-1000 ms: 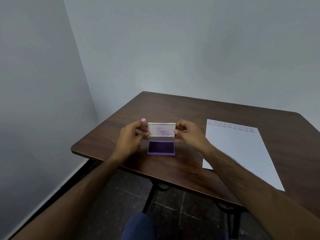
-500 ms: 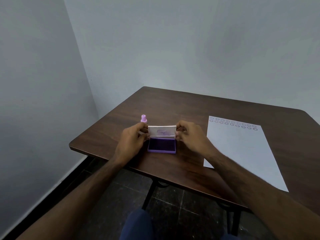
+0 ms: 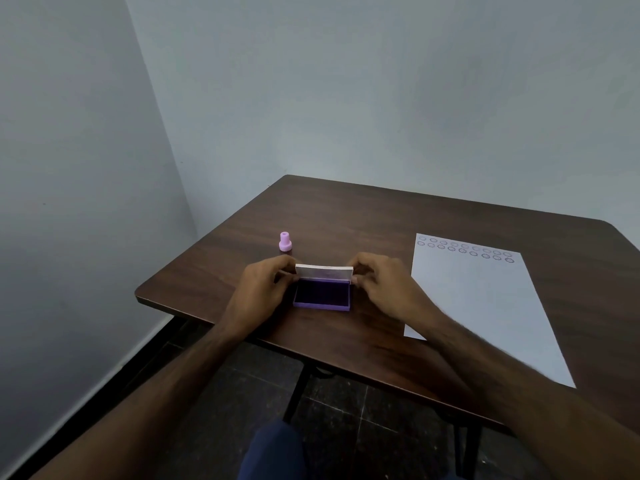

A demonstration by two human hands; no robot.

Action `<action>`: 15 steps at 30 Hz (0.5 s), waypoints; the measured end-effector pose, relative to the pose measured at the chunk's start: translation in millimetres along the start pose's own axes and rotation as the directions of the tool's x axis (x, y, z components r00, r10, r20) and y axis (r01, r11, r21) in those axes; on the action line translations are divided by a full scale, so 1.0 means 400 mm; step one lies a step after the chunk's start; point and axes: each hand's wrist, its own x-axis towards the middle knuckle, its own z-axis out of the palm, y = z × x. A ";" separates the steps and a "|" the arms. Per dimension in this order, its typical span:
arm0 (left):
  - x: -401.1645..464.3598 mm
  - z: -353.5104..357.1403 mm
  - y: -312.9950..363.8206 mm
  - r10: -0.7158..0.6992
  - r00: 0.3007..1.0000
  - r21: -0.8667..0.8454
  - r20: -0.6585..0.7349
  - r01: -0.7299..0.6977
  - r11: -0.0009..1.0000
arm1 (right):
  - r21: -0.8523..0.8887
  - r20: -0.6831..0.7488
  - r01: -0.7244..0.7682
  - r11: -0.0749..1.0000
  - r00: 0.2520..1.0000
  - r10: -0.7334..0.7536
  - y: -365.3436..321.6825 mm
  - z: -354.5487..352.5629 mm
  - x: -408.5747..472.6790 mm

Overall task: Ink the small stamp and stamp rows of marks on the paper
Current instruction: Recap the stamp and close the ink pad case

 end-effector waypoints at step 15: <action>0.052 -0.078 -0.039 0.154 0.839 0.064 0.521 -0.218 0.974 | -0.028 0.329 0.292 0.956 0.906 -0.267 0.047 -0.055 0.047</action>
